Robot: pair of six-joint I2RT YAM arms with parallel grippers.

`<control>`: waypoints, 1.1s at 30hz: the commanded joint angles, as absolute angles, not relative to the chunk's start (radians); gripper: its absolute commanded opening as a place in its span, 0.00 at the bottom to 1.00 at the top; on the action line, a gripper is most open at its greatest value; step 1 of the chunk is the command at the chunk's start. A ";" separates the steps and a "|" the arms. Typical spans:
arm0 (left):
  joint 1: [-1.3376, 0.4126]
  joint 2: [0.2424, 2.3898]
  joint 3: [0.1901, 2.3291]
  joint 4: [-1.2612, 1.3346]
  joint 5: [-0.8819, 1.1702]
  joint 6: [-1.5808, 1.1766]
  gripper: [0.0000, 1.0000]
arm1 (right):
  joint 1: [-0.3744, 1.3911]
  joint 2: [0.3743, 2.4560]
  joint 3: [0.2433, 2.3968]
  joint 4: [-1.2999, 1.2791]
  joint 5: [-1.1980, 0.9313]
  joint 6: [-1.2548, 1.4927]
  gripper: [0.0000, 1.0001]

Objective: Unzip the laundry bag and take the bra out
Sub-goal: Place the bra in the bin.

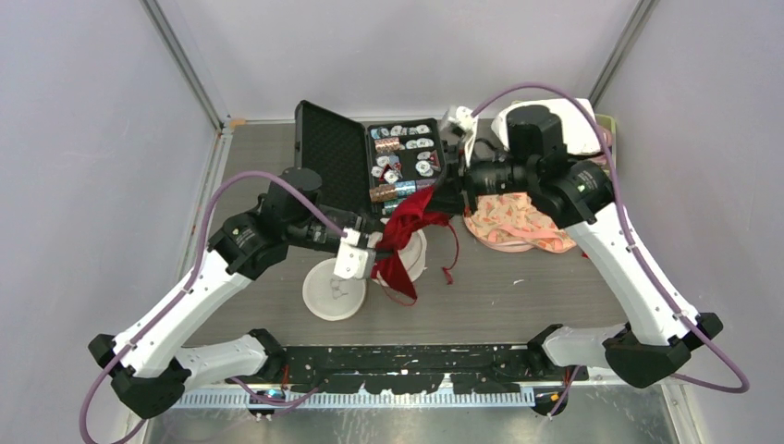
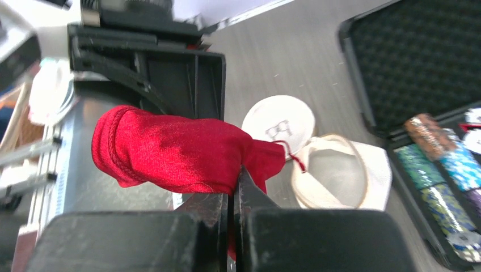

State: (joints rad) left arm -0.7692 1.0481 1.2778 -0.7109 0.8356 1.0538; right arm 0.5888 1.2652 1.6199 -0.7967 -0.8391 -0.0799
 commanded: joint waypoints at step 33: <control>-0.636 1.065 1.205 -0.376 0.238 0.251 0.94 | -0.244 1.854 2.378 -0.470 -0.246 0.430 0.00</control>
State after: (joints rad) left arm -0.6411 1.0885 1.2129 -0.4332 0.2531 0.2684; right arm -0.2153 1.8225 2.3222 -0.5621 -0.3473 0.4263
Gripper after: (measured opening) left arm 0.940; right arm 0.048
